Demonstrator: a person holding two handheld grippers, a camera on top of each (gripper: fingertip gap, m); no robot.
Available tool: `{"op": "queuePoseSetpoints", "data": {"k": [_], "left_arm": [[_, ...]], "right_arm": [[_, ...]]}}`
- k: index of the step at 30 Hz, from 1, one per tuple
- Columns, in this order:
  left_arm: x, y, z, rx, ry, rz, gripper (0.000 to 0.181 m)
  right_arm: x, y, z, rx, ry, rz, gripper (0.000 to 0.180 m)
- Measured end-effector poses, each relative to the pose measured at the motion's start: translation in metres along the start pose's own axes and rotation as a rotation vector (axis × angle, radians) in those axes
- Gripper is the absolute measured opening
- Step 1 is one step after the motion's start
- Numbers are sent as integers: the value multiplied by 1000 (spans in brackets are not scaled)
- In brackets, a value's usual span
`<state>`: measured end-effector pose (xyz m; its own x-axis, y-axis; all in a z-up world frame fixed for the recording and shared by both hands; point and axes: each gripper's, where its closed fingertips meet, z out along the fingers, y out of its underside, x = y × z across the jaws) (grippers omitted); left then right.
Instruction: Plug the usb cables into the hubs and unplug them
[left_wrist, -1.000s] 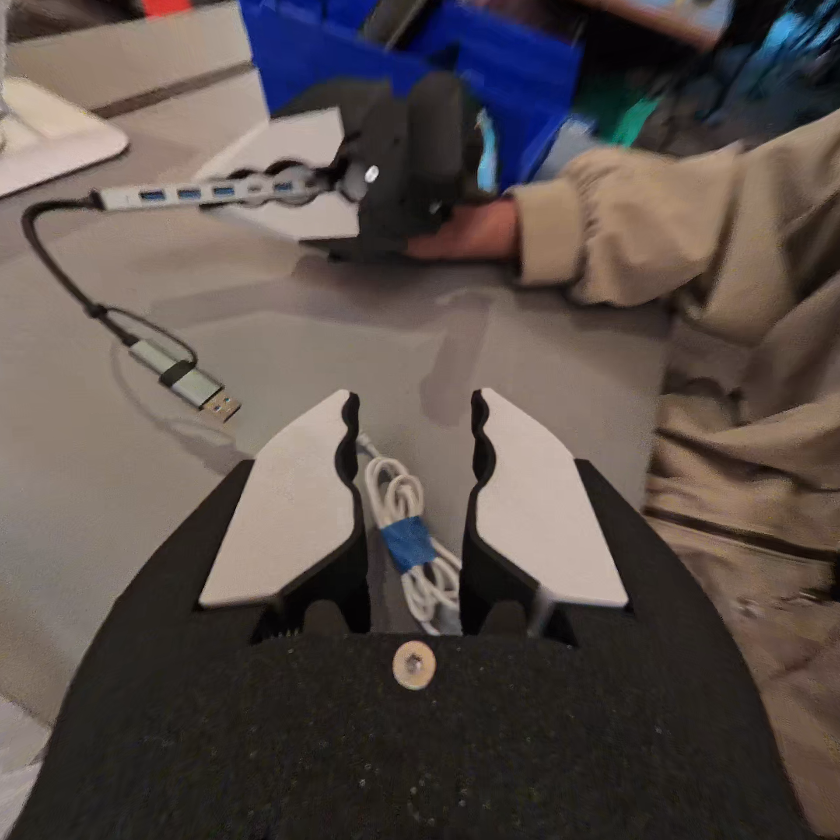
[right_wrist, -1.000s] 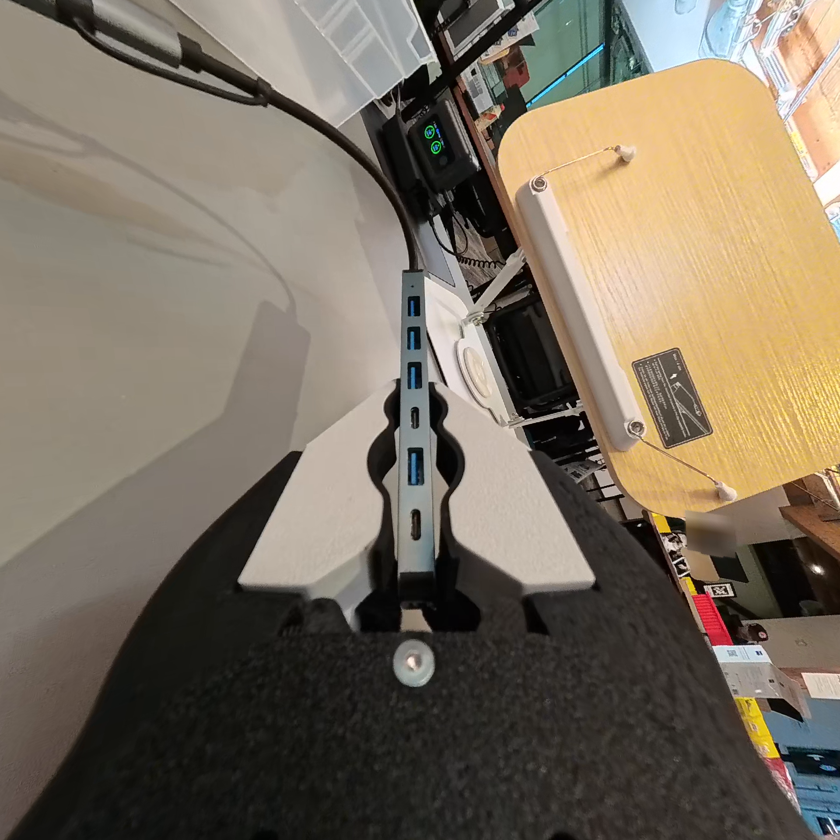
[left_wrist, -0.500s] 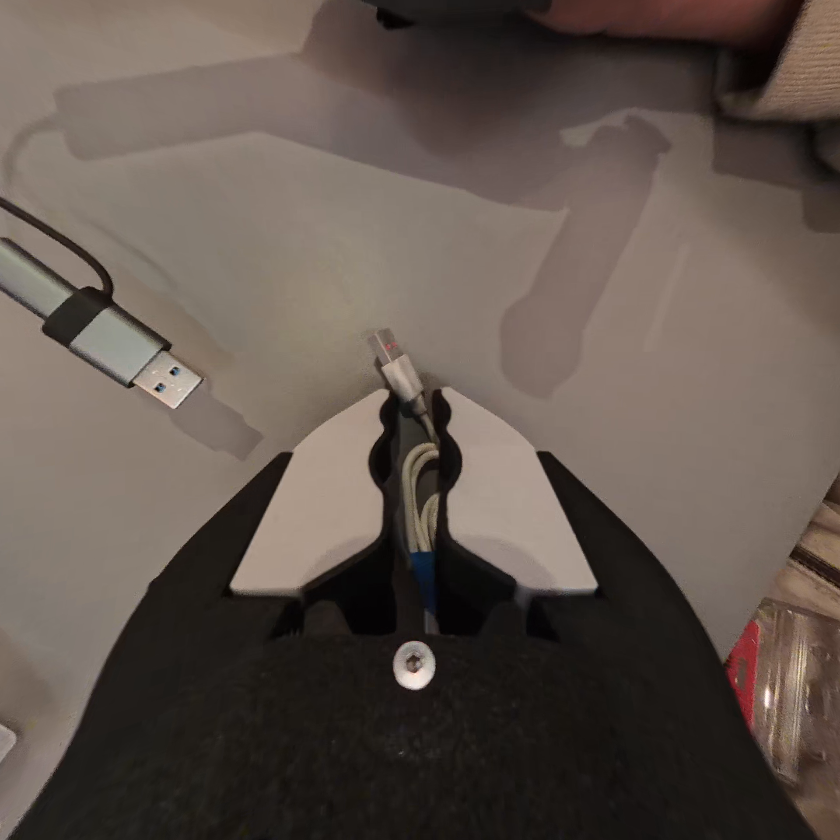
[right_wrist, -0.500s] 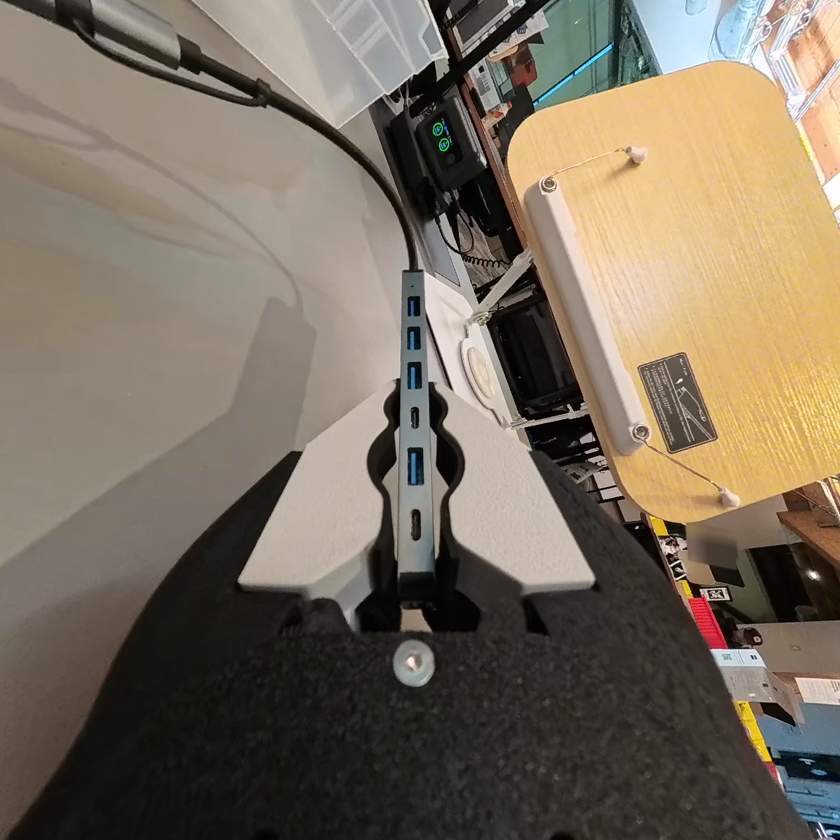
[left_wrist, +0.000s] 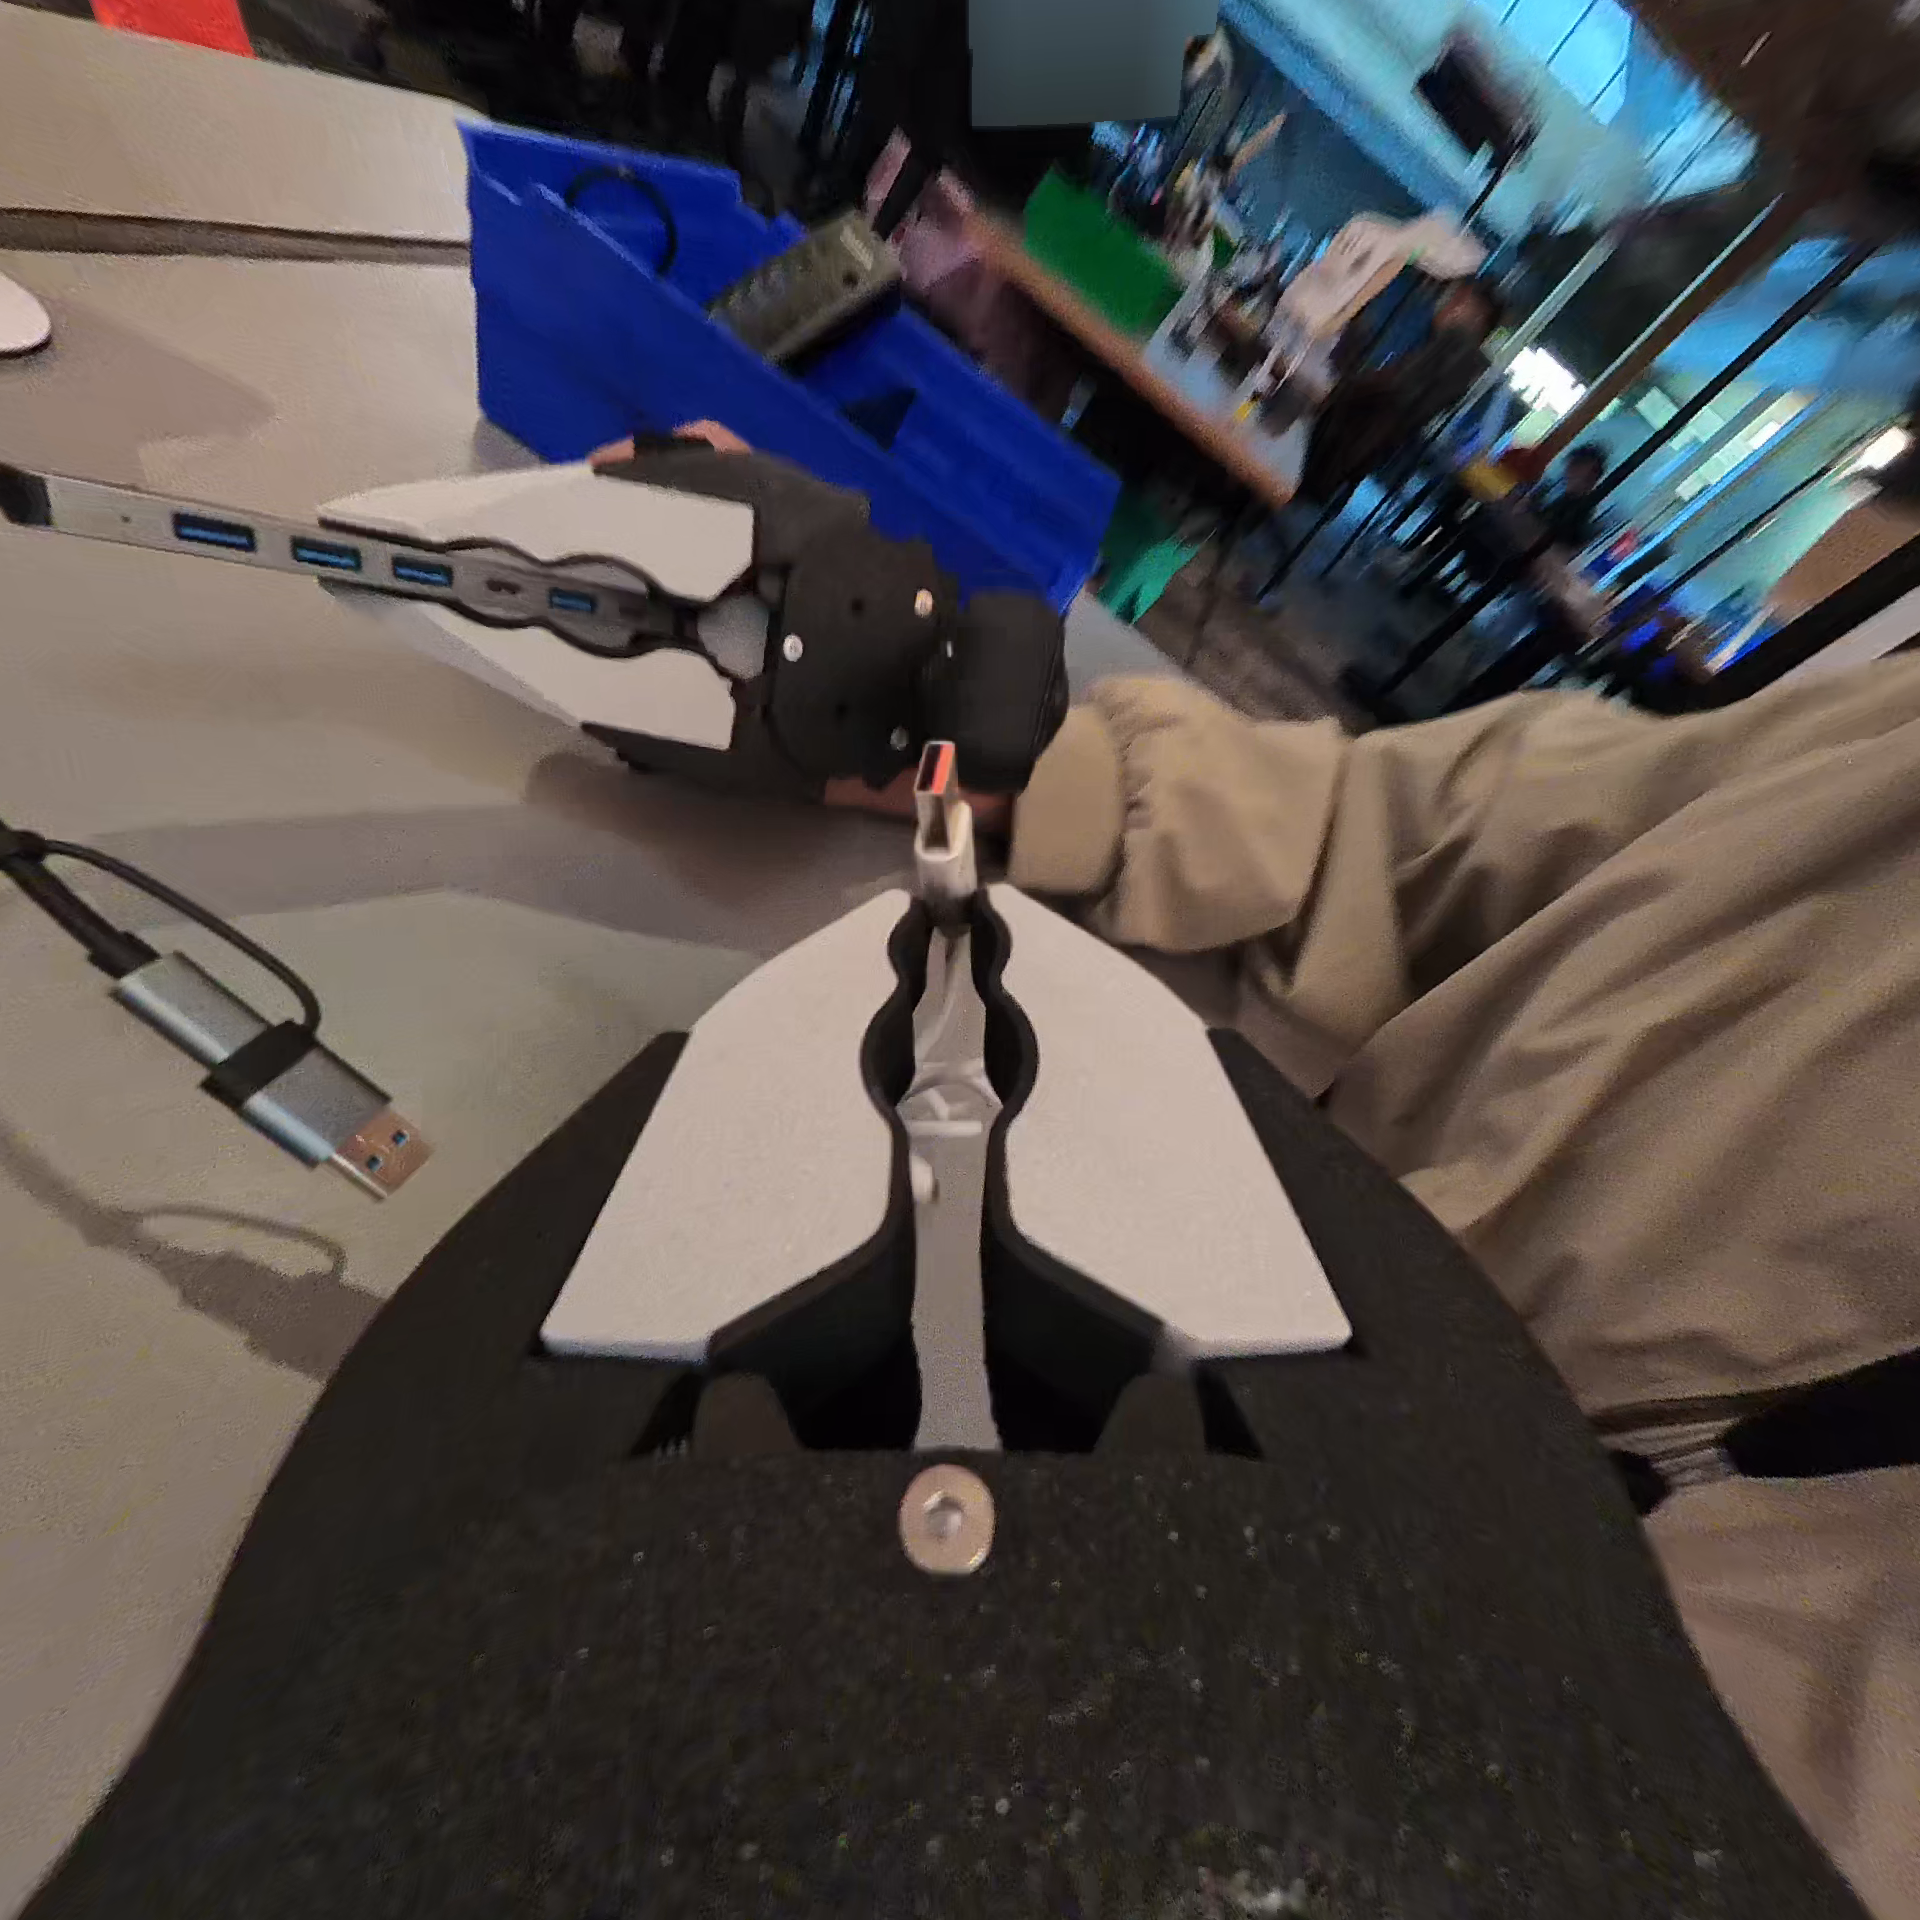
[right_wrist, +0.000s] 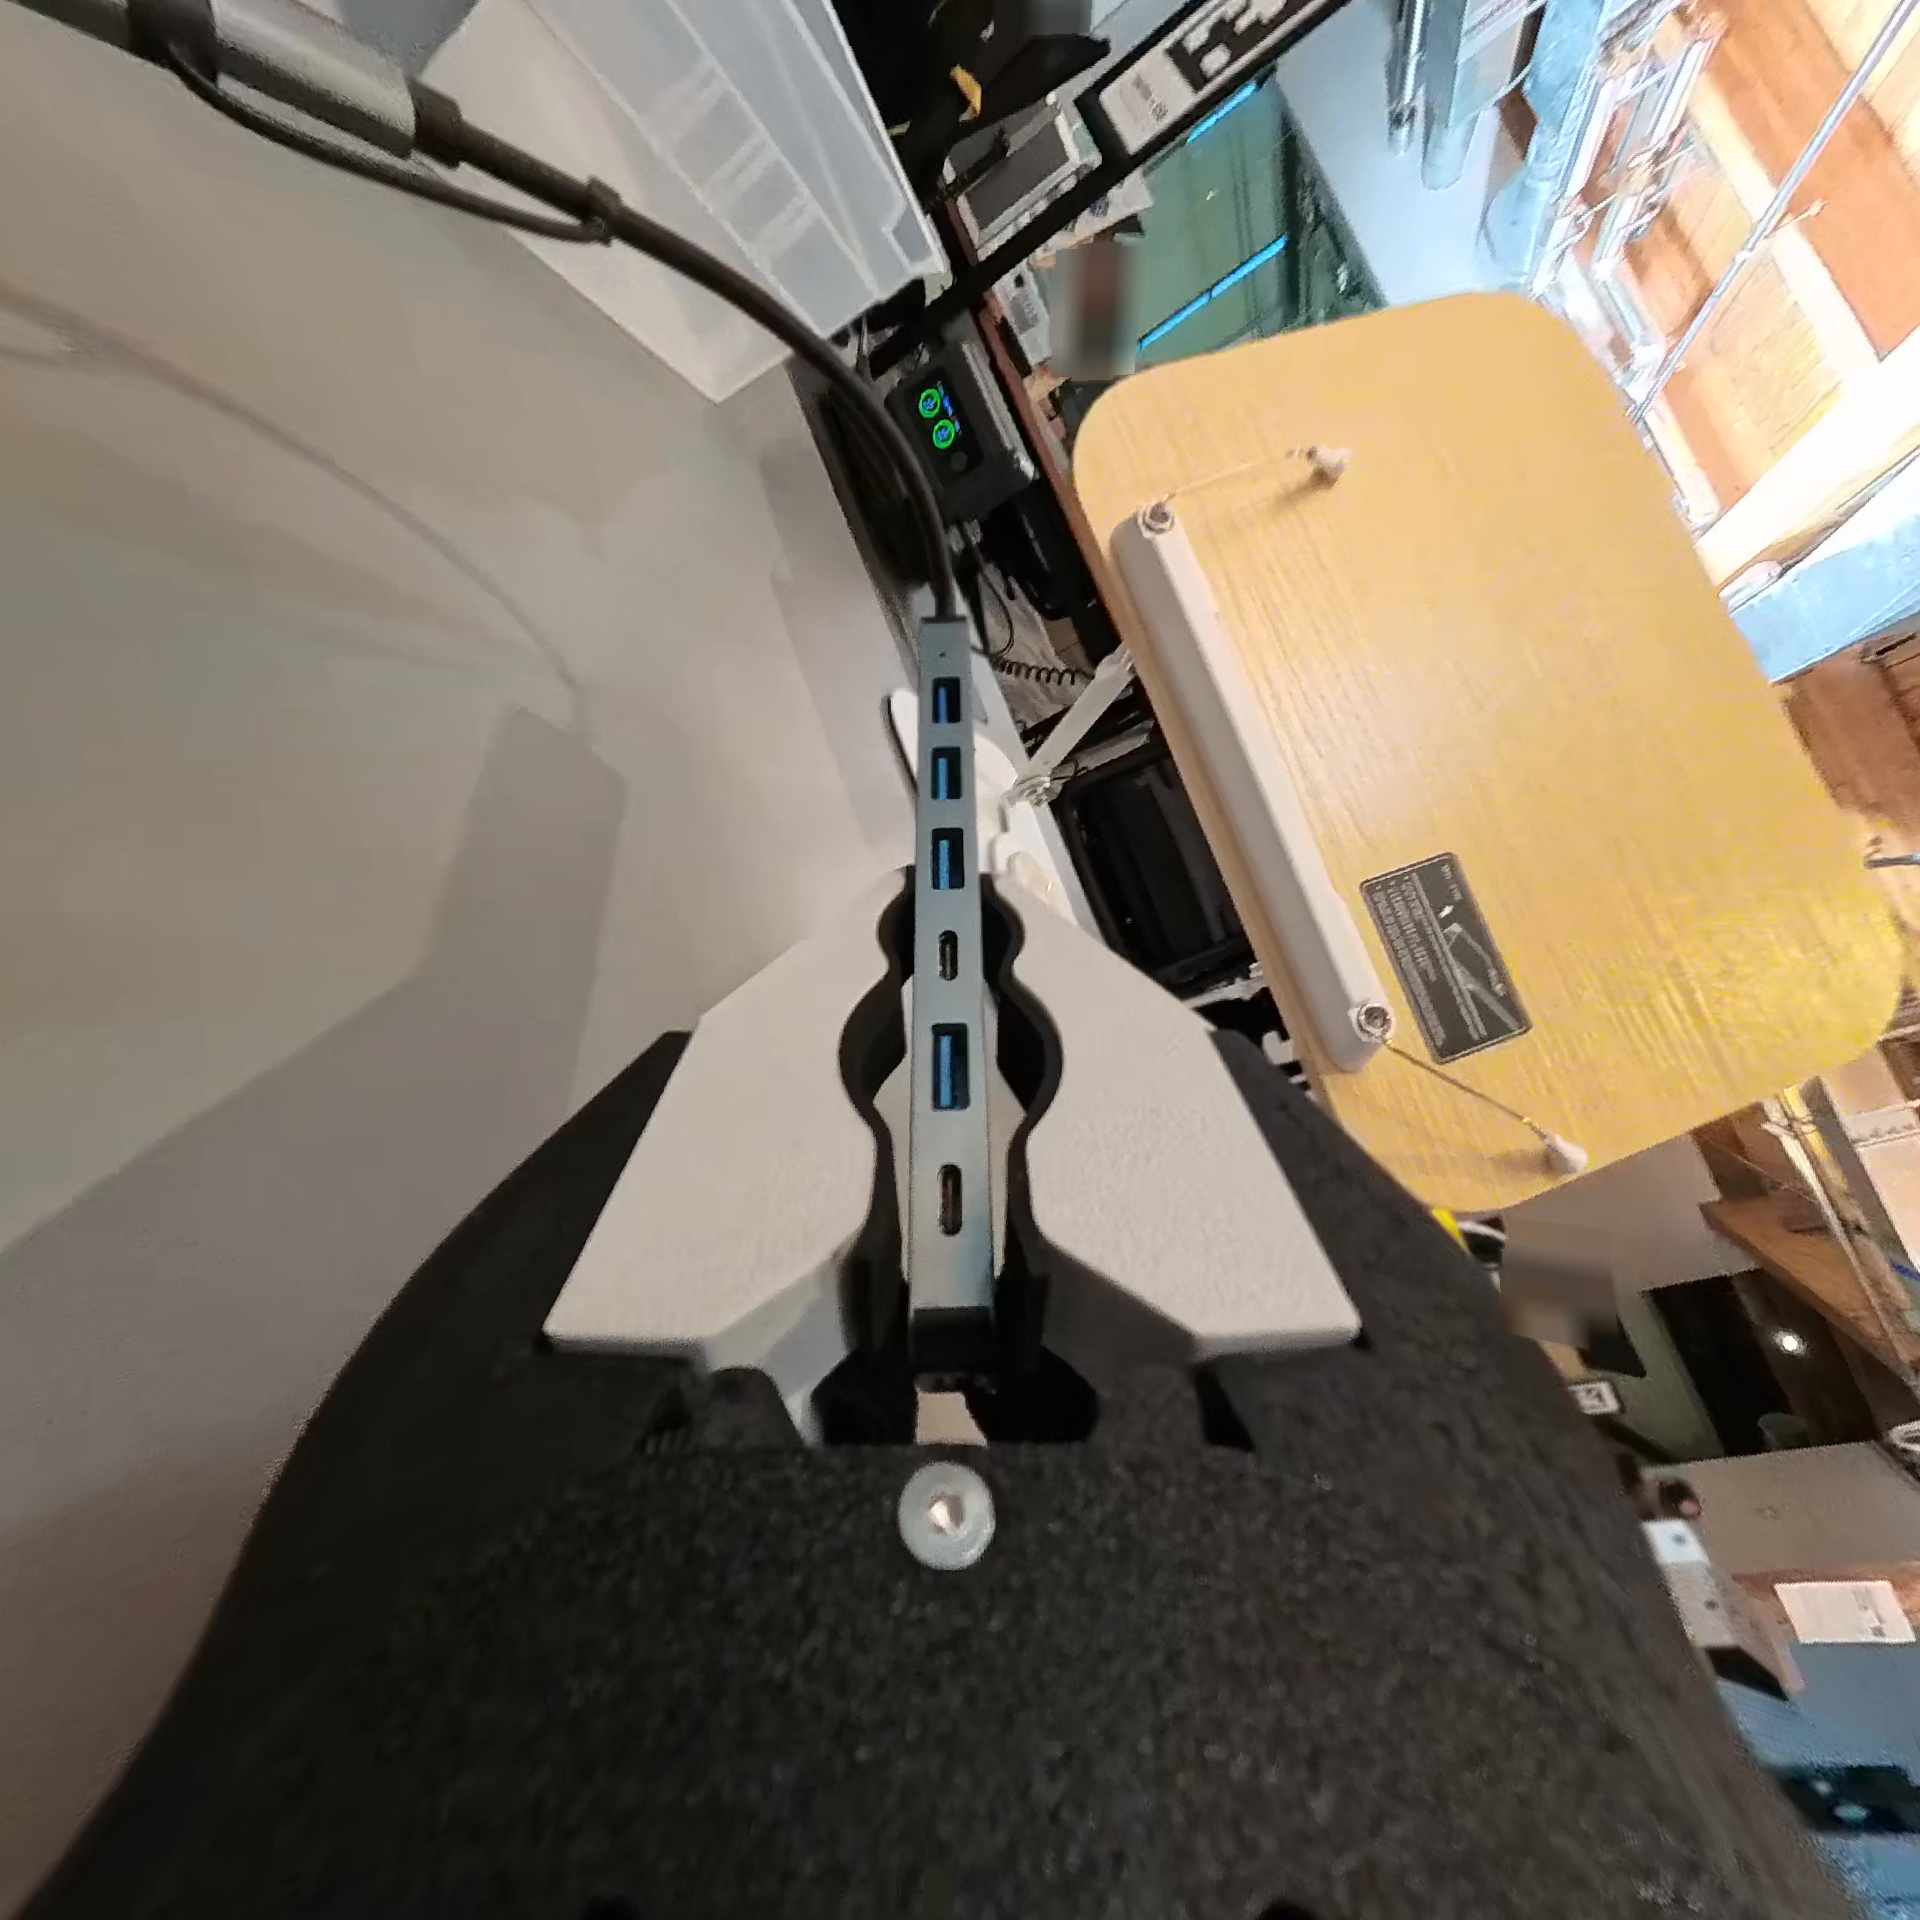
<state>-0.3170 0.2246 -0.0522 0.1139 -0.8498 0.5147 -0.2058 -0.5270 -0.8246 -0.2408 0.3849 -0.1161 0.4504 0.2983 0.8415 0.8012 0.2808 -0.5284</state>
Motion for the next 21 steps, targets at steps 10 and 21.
{"op": "queuePoseSetpoints", "data": {"k": [10,21], "left_arm": [[-37,14,25,-191,-68,-107,8],[7,65,-28,-709,159,-24,8]], "right_arm": [[-8,-16,-6,70,31,-139,9],[-15,-12,-2,50,-6,-137,9]]}}
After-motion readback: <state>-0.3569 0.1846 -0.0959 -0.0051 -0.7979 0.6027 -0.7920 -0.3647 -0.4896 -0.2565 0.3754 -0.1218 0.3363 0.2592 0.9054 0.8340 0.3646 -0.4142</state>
